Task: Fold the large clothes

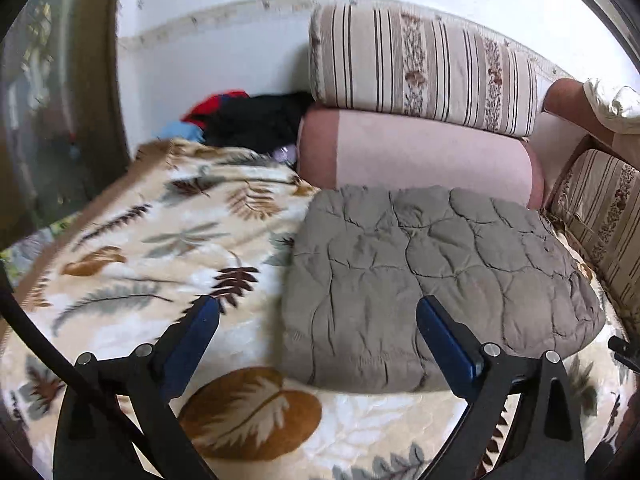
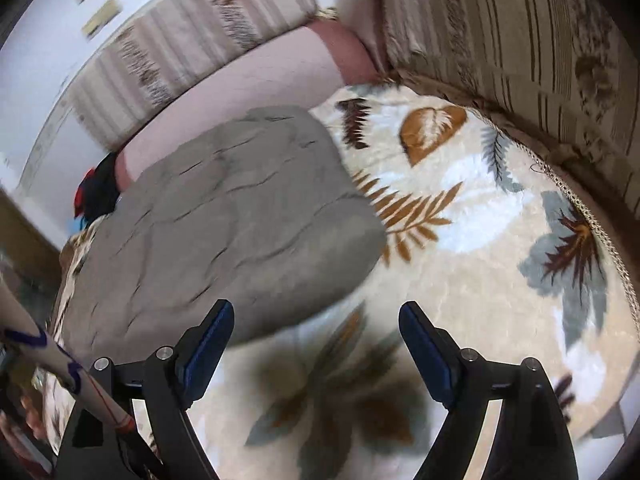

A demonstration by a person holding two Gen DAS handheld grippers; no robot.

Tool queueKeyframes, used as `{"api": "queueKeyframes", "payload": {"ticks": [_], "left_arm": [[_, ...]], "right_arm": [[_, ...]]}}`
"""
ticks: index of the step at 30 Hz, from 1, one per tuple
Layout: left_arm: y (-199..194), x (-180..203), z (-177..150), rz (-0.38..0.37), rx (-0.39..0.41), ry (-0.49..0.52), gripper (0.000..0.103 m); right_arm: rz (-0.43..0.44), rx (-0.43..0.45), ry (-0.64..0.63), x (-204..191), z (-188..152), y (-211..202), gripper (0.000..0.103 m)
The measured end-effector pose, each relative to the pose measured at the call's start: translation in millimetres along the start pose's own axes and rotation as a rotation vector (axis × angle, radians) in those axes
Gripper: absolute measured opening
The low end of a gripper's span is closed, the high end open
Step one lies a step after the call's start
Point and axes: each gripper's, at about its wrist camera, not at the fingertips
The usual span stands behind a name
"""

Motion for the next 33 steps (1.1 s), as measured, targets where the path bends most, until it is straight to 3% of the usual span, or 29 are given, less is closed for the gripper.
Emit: {"api": "queueKeyframes", "payload": {"ticks": [6, 10, 14, 22, 33], "left_arm": [[-59.3, 15.2, 0.5, 0.056, 0.082, 0.028, 0.099], [-82.0, 28.9, -2.0, 0.025, 0.1, 0.031, 0.099], [-90.4, 40.1, -14.1, -0.028, 0.064, -0.023, 0.099], [-88.6, 65.3, -41.6, -0.114, -0.065, -0.045, 0.099], [-80.9, 73.3, -58.7, -0.053, -0.12, -0.006, 0.099]], "right_arm": [[0.043, -0.019, -0.072, -46.4, -31.0, -23.9, 0.089], [0.057, -0.036, -0.142, -70.4, -47.6, -35.0, 0.089], [0.027, -0.016, -0.243, -85.4, -60.2, -46.7, 0.089], [-0.037, -0.025, -0.306, -93.0, -70.9, -50.8, 0.09], [-0.116, -0.029, -0.426, -105.4, -84.9, -47.0, 0.091]]}}
Point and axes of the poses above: each gripper's, at about its wrist camera, not at the fingertips, and y roughly the way its jaws point, x to its right, z to its top, and after that the axes turned 15 degrees about x, right-handed
